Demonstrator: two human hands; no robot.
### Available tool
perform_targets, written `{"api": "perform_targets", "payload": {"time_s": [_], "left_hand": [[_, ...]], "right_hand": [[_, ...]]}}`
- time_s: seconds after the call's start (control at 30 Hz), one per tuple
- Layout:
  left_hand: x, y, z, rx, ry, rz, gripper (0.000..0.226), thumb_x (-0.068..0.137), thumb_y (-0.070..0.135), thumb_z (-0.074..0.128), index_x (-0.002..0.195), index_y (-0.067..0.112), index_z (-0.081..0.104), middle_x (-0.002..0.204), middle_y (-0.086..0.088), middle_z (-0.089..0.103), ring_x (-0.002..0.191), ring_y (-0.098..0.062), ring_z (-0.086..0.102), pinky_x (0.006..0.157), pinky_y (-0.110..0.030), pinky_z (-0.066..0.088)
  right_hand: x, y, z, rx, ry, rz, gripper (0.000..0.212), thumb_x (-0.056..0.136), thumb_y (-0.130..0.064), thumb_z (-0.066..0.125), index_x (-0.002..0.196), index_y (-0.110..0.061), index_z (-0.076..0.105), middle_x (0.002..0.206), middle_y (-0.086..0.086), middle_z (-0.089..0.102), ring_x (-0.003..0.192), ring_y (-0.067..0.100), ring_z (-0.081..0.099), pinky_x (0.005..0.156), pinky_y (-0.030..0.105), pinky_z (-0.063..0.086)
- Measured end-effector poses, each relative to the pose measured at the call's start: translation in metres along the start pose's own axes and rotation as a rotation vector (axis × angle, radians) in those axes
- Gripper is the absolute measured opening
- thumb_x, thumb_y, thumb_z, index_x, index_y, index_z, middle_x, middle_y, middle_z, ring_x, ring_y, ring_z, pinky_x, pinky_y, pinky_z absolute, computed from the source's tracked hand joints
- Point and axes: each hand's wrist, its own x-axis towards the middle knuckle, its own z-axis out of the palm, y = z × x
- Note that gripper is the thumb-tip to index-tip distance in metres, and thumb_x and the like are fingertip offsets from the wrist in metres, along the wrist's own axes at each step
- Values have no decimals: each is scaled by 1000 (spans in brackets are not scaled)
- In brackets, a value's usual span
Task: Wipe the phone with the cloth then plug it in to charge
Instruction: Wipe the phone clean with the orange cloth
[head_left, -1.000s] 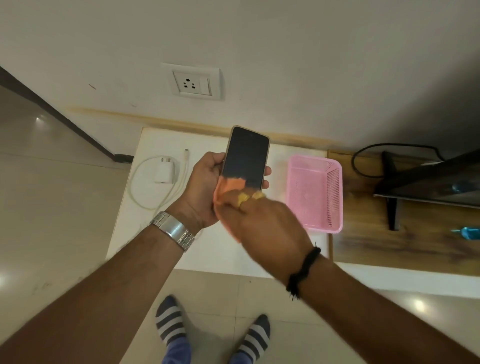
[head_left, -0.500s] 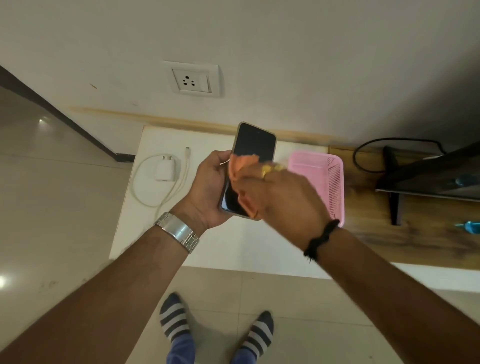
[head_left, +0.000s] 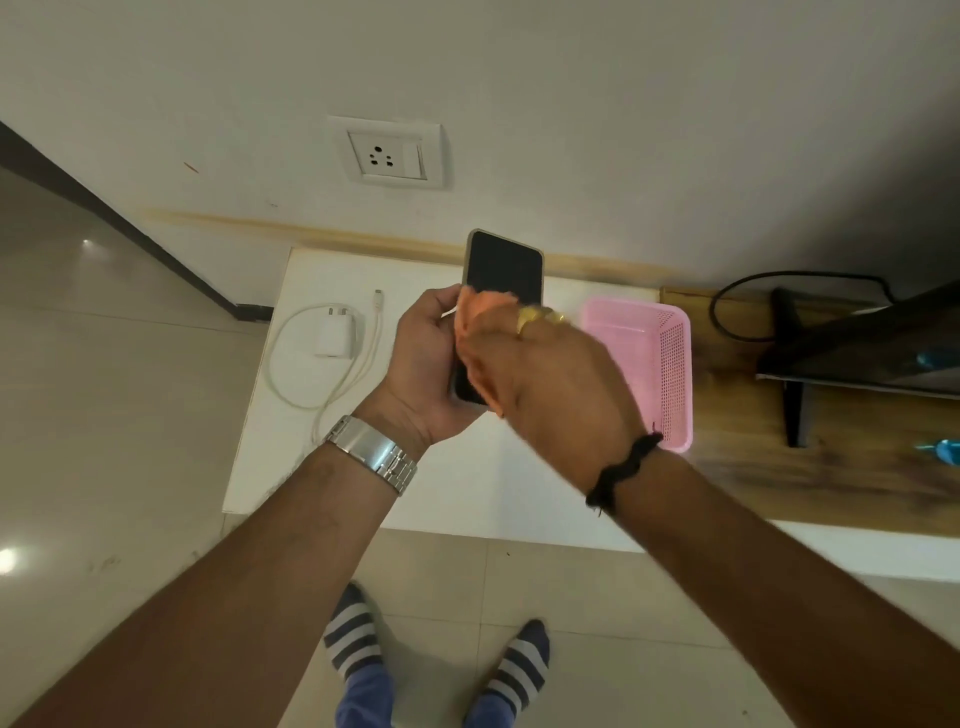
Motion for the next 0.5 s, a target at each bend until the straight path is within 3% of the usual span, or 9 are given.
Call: {"api": "perform_targets", "payload": {"time_s": [0.07, 0.13, 0.2, 0.27, 0.37, 0.5], "left_hand": [[-1, 2, 1, 7, 6, 13, 65, 103, 48, 37, 143, 4, 64, 136, -24, 64, 112, -36, 66, 105, -46, 49], [-2, 0, 0, 18, 2, 11, 66, 105, 48, 36, 146, 4, 62, 136, -23, 66, 113, -36, 67, 104, -46, 50], [0, -2, -2, 29, -9, 7, 60, 105, 48, 36, 139, 10, 68, 131, -17, 69, 113, -33, 68, 102, -43, 53], [2, -1, 3, 43, 1, 31, 51, 106, 47, 36, 126, 16, 73, 121, -13, 71, 105, -30, 70, 97, -42, 56], [5, 0, 7, 62, -15, 61, 60, 106, 43, 33, 135, 7, 70, 131, -24, 71, 108, -35, 72, 103, -46, 56], [2, 0, 1, 90, -58, 62, 65, 107, 45, 26, 138, 8, 70, 137, -24, 70, 113, -36, 72, 103, -49, 57]], "right_hand": [[-26, -17, -1, 83, -81, -100, 20, 88, -3, 64, 104, -13, 72, 99, 8, 71, 81, 31, 67, 64, 40, 60], [-31, -7, -8, 89, -130, -111, 21, 92, -10, 58, 105, -16, 73, 103, 5, 73, 87, 29, 68, 69, 39, 60], [-20, 16, -12, 48, -79, 2, 26, 97, -18, 50, 113, -18, 71, 110, 4, 72, 95, 28, 67, 79, 40, 59], [-14, 27, -13, -13, -10, 74, 23, 99, -15, 56, 117, -13, 70, 111, 8, 71, 96, 30, 68, 84, 41, 59], [-26, 1, -7, 3, -41, -35, 21, 91, -5, 65, 111, -10, 72, 99, 10, 72, 82, 31, 69, 67, 36, 59], [-47, 17, -14, 1, -64, -140, 37, 75, 5, 79, 109, -8, 75, 102, 12, 76, 84, 35, 73, 65, 43, 64]]}}
